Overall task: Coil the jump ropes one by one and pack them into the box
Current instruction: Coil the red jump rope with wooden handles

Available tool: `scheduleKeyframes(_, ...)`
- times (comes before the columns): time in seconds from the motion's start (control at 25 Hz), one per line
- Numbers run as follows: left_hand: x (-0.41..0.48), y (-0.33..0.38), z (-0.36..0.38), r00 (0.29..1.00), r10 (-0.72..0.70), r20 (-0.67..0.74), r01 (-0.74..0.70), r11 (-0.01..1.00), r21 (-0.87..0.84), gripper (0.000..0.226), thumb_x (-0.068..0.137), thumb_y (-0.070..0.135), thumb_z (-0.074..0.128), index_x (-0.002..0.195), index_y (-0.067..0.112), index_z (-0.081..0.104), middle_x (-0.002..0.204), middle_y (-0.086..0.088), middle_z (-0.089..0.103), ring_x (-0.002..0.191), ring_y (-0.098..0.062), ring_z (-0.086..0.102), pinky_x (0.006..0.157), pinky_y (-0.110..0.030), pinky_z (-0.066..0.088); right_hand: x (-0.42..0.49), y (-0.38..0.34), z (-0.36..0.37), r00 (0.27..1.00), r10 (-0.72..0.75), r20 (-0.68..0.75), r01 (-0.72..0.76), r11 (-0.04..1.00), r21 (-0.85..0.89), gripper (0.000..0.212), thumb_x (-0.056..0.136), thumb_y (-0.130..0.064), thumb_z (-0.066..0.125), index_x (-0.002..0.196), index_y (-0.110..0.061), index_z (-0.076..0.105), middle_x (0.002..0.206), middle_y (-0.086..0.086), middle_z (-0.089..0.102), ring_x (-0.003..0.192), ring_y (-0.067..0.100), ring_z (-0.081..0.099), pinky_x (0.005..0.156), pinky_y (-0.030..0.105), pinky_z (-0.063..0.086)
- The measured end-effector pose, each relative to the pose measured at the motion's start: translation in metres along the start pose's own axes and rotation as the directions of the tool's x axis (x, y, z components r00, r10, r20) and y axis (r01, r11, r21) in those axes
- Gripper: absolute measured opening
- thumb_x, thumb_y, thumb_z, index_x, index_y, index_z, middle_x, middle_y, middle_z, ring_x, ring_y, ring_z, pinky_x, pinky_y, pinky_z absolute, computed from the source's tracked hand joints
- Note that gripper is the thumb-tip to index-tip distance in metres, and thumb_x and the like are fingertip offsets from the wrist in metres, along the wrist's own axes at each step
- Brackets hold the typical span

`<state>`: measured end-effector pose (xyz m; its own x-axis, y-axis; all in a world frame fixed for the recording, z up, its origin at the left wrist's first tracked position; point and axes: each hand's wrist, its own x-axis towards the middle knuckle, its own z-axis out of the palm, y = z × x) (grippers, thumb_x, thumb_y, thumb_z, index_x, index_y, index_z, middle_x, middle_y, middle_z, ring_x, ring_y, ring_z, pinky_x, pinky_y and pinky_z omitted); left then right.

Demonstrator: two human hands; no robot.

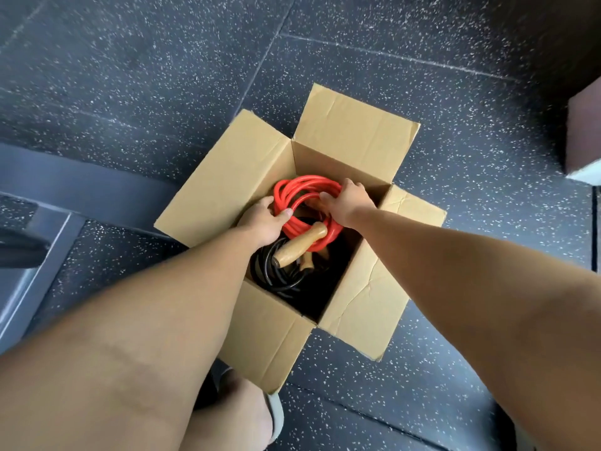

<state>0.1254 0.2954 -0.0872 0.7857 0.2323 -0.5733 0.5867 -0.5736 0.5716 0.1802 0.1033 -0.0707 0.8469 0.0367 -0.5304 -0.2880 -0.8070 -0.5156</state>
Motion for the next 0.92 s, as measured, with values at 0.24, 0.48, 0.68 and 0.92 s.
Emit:
scheduleKeyframes(0.24, -0.064, 0.011, -0.02, 0.999, 0.045, -0.019, -0.046, 0.997, -0.054, 0.055, 0.09, 0.042, 0.066, 0.139, 0.021, 0.05, 0.134, -0.008, 0.06, 0.119, -0.023, 0.059, 0.108, -0.039, 0.043, -0.063, 0.002, -0.015, 0.994, -0.105, -0.014, 0.105, 0.994, -0.032, 0.063, 0.092, -0.05, 0.057, 0.14, -0.011, 0.047, 0.134, 0.017, 0.054, 0.124, 0.035, 0.053, 0.1, 0.036, 0.043)
scheduleKeyframes(0.48, -0.161, 0.001, -0.033, 0.995, 0.092, -0.037, -0.092, 0.996, 0.001, 0.053, 0.091, 0.044, 0.064, 0.139, 0.025, 0.051, 0.134, -0.001, 0.06, 0.116, -0.021, 0.059, 0.1, -0.033, 0.045, -0.153, 0.01, -0.02, 0.985, -0.171, -0.02, 0.169, 0.984, -0.052, 0.053, 0.093, -0.04, 0.056, 0.136, -0.011, 0.05, 0.126, 0.018, 0.06, 0.124, 0.033, 0.051, 0.098, 0.035, 0.043)
scheduleKeyframes(0.68, -0.227, -0.015, -0.032, 0.99, 0.126, -0.062, -0.127, 0.992, -0.024, 0.047, 0.092, 0.041, 0.065, 0.134, 0.024, 0.055, 0.131, -0.003, 0.061, 0.114, -0.021, 0.06, 0.099, -0.033, 0.047, -0.222, 0.024, -0.011, 0.977, -0.213, -0.018, 0.211, 0.975, -0.072, 0.055, 0.094, -0.049, 0.057, 0.137, -0.016, 0.051, 0.126, 0.013, 0.062, 0.123, 0.032, 0.054, 0.1, 0.034, 0.044)
scheduleKeyframes(0.92, -0.263, -0.039, -0.029, 0.991, 0.123, -0.057, -0.125, 0.992, -0.031, 0.049, 0.091, 0.044, 0.066, 0.133, 0.024, 0.055, 0.127, -0.001, 0.062, 0.113, -0.02, 0.06, 0.102, -0.039, 0.047, -0.262, 0.042, 0.001, 0.982, -0.189, -0.006, 0.189, 0.981, -0.05, 0.058, 0.095, -0.039, 0.059, 0.144, -0.012, 0.044, 0.138, 0.018, 0.054, 0.128, 0.032, 0.051, 0.107, 0.034, 0.039)
